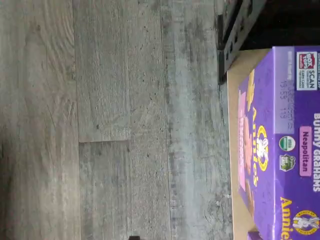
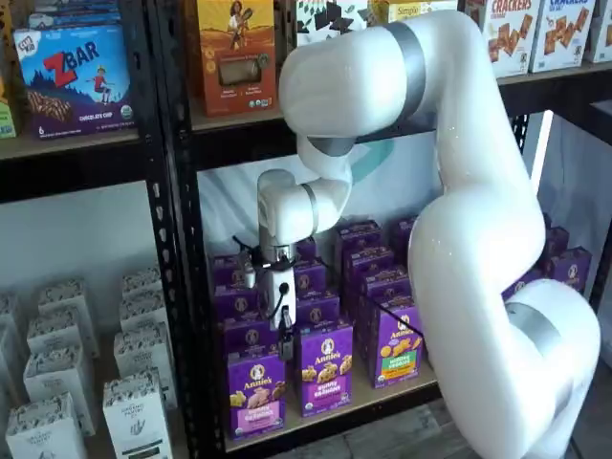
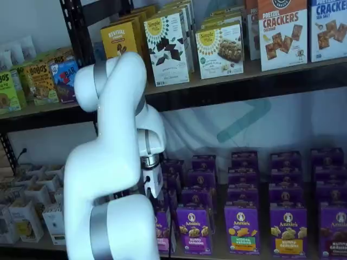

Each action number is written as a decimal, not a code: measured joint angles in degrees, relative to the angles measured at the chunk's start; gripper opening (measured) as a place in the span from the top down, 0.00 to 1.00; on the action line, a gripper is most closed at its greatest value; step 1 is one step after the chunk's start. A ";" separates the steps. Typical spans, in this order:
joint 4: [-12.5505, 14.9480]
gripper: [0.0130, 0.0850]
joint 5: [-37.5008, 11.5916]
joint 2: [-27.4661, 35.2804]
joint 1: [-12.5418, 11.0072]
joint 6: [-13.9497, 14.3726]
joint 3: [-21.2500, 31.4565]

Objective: Pick up the purple box with a pink patch in the middle, on the bottom shelf, the first box from the left

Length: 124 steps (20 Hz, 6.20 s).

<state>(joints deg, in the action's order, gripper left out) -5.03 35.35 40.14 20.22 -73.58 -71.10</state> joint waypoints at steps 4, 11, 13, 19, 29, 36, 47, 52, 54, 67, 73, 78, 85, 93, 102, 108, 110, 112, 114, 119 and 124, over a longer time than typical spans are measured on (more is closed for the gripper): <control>-1.52 0.00 -2.80 -0.78 -0.63 -2.02 1.31; -2.14 0.00 -6.00 -1.24 -1.24 -3.28 2.33; -2.74 0.00 -7.04 -1.05 -1.18 -3.77 2.39; -1.87 0.00 -8.08 0.60 -0.46 -2.35 1.08; -1.21 0.00 -12.22 3.79 0.19 -1.23 -0.14; -1.01 0.00 -12.10 6.40 0.63 -0.65 -2.49; 0.44 0.00 -12.78 9.46 1.05 1.05 -4.66; 1.32 0.00 -13.26 10.34 0.98 1.75 -5.10; 1.83 0.00 -13.27 10.62 0.85 2.09 -5.24; 1.95 0.00 -11.59 12.01 0.19 1.54 -6.92; 2.49 0.00 -10.54 13.41 0.37 2.22 -8.87; 3.27 0.00 -10.05 14.77 0.60 3.16 -10.58; 4.83 0.00 -8.66 16.49 0.80 4.77 -12.78; 5.42 0.00 -9.26 18.14 1.27 5.76 -14.17; 4.82 0.22 -8.78 19.14 1.33 5.30 -15.47; 6.56 0.28 -8.47 19.51 1.30 6.81 -15.85; 6.92 0.28 -8.56 19.63 1.28 7.10 -15.92; 6.89 0.28 -8.40 19.77 1.28 7.07 -16.08; 6.58 0.28 -8.39 19.87 1.30 6.83 -16.18; 5.83 0.39 -7.99 20.02 1.38 6.24 -16.42; 6.91 0.50 -8.51 19.51 1.14 6.95 -15.54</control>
<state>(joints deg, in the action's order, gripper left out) 1.88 26.84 59.65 21.36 -66.63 -86.64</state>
